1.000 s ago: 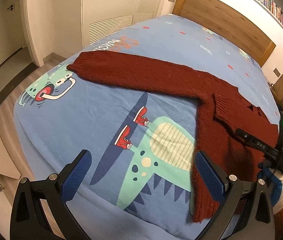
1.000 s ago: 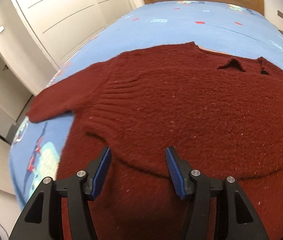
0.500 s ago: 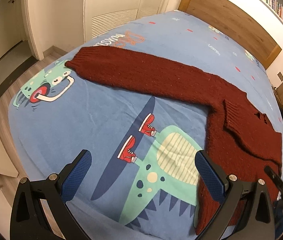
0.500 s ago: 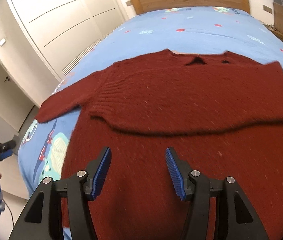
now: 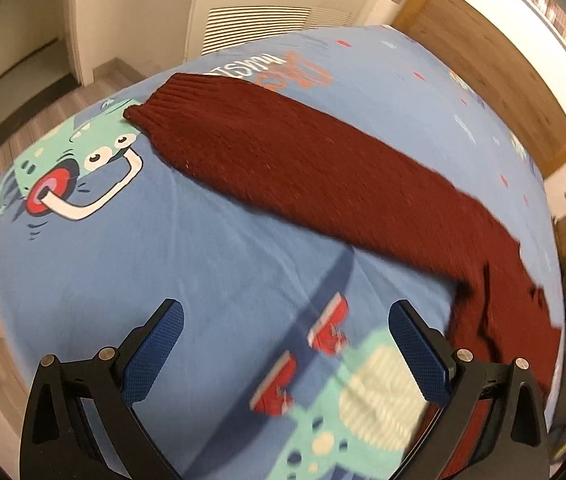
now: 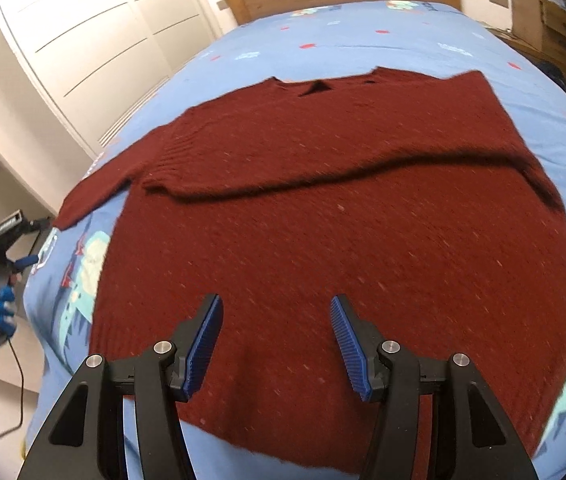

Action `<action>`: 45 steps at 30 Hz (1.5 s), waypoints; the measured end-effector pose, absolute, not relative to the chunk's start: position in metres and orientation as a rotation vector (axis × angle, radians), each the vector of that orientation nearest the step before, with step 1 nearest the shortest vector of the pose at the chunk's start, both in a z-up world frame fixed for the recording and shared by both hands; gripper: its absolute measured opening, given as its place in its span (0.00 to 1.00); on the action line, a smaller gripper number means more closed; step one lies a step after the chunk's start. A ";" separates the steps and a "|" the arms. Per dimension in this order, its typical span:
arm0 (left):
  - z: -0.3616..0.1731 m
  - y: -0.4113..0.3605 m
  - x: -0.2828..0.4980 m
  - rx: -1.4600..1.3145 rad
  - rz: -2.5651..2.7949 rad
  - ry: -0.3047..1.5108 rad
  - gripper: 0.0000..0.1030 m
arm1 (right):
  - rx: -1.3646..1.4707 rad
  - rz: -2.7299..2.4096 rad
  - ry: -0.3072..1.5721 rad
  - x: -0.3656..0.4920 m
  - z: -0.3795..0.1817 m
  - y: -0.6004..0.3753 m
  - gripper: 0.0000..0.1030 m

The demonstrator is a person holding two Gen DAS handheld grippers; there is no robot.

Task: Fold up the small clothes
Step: 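Grasp the cuff of the other sleeve with the left gripper, then fold the held sleeve across the sweater body with the left gripper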

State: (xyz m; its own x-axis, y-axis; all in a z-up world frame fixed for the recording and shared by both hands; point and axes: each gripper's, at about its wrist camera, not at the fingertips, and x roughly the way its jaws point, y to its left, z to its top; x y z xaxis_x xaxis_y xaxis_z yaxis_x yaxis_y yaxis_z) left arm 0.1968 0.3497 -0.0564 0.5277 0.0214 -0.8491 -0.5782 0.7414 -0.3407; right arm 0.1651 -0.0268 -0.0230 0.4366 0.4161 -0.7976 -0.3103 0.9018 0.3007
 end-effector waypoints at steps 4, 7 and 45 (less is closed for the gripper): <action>-0.071 0.381 0.207 -0.797 0.387 0.918 0.94 | 0.127 0.440 1.045 0.160 -0.029 -0.035 0.57; -0.081 0.399 0.213 -0.863 0.400 0.896 0.89 | 0.130 0.438 1.045 0.157 -0.028 -0.039 0.57; -0.113 0.525 0.217 -1.399 0.327 0.475 0.11 | 0.159 0.479 1.045 0.158 -0.024 -0.038 0.57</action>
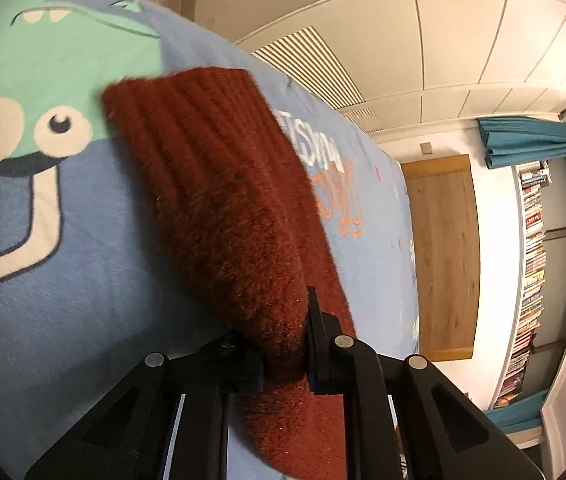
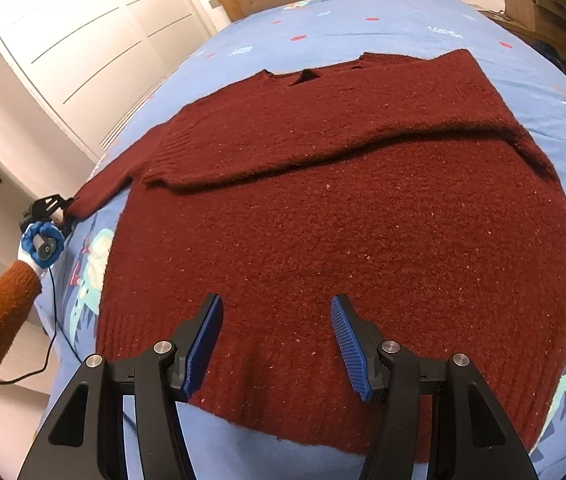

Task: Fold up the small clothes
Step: 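Fold the held sleeve across the sweater body with the left gripper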

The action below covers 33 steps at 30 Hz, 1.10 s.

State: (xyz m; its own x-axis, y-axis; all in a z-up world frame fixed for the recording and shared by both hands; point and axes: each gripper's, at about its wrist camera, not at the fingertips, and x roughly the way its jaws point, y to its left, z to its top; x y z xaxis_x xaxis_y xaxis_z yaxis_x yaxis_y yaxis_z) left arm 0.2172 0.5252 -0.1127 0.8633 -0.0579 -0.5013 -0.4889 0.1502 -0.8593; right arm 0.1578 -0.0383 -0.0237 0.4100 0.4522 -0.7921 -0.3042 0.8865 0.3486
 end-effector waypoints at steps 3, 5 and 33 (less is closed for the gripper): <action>-0.100 0.521 0.224 -1.382 0.308 0.474 0.11 | 0.158 0.484 1.036 0.156 -0.020 -0.039 0.57; -0.093 0.517 0.228 -1.370 0.295 0.477 0.11 | 0.161 0.484 1.028 0.154 -0.018 -0.042 0.57; 0.051 0.335 0.354 -1.211 -0.210 0.534 0.10 | 0.293 0.419 0.930 0.117 0.004 -0.129 0.57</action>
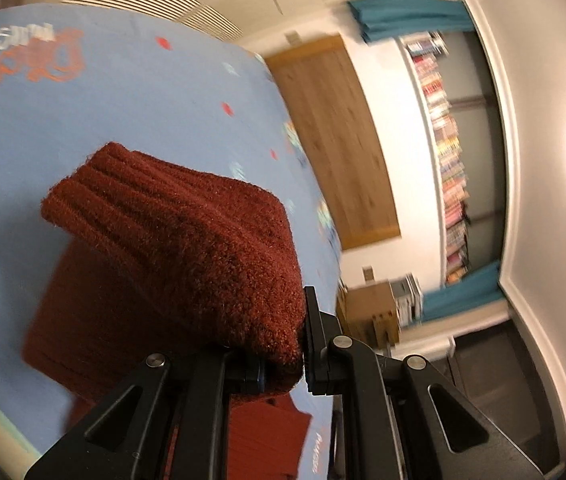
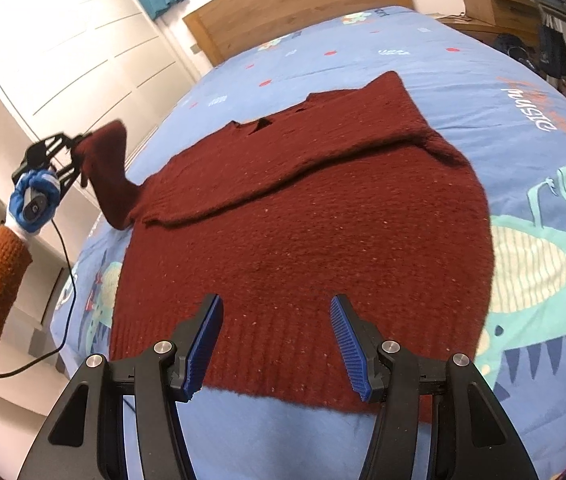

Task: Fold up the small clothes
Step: 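Fold the held sleeve across the sweater body with the left gripper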

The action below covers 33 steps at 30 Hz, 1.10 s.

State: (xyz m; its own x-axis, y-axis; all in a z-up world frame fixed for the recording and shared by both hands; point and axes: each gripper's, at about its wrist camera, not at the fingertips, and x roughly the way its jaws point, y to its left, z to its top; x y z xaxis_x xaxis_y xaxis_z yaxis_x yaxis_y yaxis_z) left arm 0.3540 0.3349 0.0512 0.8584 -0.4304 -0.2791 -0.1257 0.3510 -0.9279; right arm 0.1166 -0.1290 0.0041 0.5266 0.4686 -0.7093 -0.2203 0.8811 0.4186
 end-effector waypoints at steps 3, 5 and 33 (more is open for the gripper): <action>0.061 0.308 0.363 -1.188 -0.270 0.560 0.10 | 0.302 0.412 0.924 0.113 0.005 -0.138 0.57; 0.066 0.290 0.370 -1.176 -0.306 0.580 0.10 | 0.307 0.403 0.918 0.111 0.007 -0.146 0.57; -0.035 0.109 0.340 -0.818 -0.382 1.126 0.28 | 0.344 0.380 0.931 0.113 -0.004 -0.170 0.57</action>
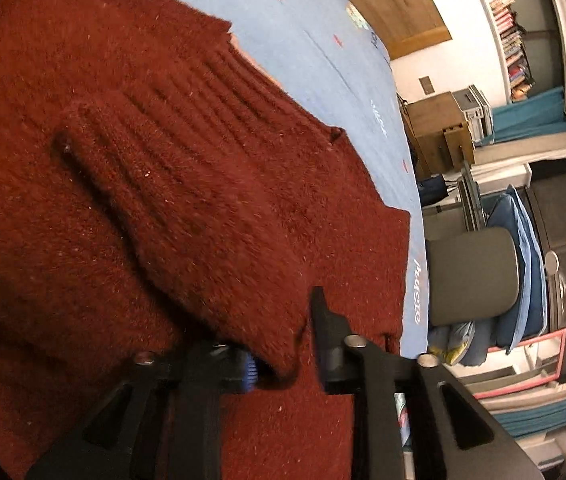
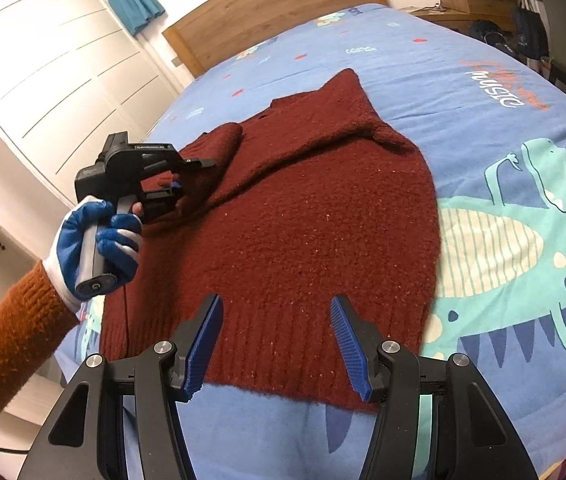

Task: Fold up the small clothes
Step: 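Fold the held sleeve across the sweater body with the left gripper, then open the left gripper and release the sleeve onto the body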

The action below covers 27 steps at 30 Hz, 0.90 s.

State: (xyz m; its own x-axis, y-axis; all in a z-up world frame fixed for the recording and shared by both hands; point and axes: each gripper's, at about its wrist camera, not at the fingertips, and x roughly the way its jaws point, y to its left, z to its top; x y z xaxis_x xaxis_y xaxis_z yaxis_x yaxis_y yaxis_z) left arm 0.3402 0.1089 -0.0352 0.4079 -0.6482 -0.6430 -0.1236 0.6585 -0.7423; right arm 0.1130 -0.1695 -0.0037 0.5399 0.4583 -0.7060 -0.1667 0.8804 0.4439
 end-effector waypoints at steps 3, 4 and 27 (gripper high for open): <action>-0.022 0.112 0.325 -0.780 -0.397 1.096 0.41 | 0.345 0.386 0.933 0.115 -0.004 -0.166 0.57; -0.017 0.117 0.319 -0.773 -0.398 1.087 0.43 | 0.346 0.389 0.933 0.116 -0.004 -0.166 0.57; -0.012 0.102 0.325 -0.920 -0.458 1.033 0.48 | 0.358 0.389 0.938 0.115 -0.011 -0.170 0.57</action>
